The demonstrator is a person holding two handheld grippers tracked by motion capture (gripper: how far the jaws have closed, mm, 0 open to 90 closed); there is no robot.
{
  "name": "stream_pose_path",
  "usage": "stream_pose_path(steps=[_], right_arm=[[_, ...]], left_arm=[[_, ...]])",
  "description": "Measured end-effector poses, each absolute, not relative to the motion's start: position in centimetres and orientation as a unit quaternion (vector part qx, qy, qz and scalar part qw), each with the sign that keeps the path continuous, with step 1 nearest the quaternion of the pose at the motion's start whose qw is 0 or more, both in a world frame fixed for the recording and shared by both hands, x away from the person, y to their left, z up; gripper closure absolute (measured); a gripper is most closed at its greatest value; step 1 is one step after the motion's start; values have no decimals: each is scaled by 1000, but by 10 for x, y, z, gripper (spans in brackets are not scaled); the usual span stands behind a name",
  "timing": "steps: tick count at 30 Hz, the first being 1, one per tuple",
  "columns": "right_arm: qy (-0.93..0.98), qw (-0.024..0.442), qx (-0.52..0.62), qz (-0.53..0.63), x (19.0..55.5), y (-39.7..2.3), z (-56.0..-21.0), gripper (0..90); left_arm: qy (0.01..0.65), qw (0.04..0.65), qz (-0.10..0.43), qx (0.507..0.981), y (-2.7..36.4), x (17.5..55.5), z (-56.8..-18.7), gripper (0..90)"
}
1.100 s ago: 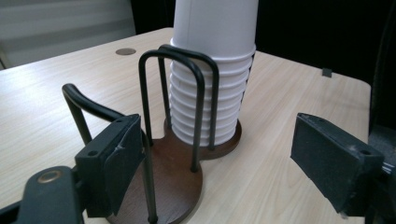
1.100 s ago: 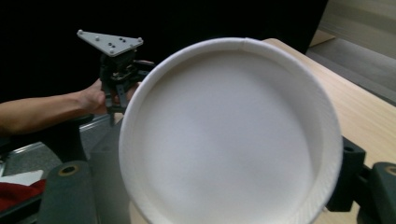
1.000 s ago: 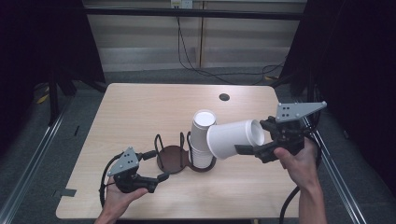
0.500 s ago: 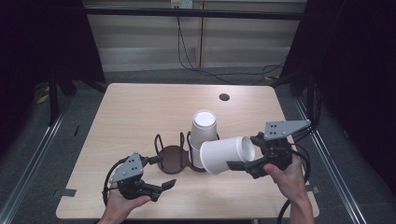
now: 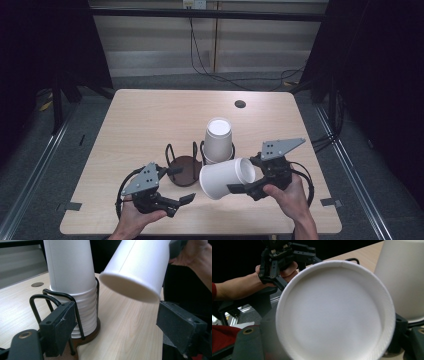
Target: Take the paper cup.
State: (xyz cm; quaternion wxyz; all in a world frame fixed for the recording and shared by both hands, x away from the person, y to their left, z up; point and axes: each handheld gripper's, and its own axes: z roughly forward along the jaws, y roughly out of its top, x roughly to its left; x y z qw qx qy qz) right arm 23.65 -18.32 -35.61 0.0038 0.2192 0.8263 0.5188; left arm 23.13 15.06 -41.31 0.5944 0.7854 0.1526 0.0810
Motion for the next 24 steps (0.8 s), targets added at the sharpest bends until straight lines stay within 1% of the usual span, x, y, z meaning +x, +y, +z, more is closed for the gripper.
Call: stream_pose_path(steps=[2,7,12,15,18,24], right_arm=[[825,-10,215,522,238,-180,-362,228],[825,-18,217,522,240,-177,-370,229],[835,-27,217,505,241,-166,-380,230],[839,-42,214,498,244,-157,-388,231],[844,-46,210,492,246,-150,-392,232],[841,-59,206,497,247,-145,-397,232]], left_arm=[[142,598,74,785,151,231,-415,156],[142,598,74,785,148,231,-416,155],[132,595,62,790,147,232,-418,156],[132,593,58,792,146,232,-420,156],[133,592,57,793,146,232,-422,156],[137,587,55,796,145,234,-426,156]])
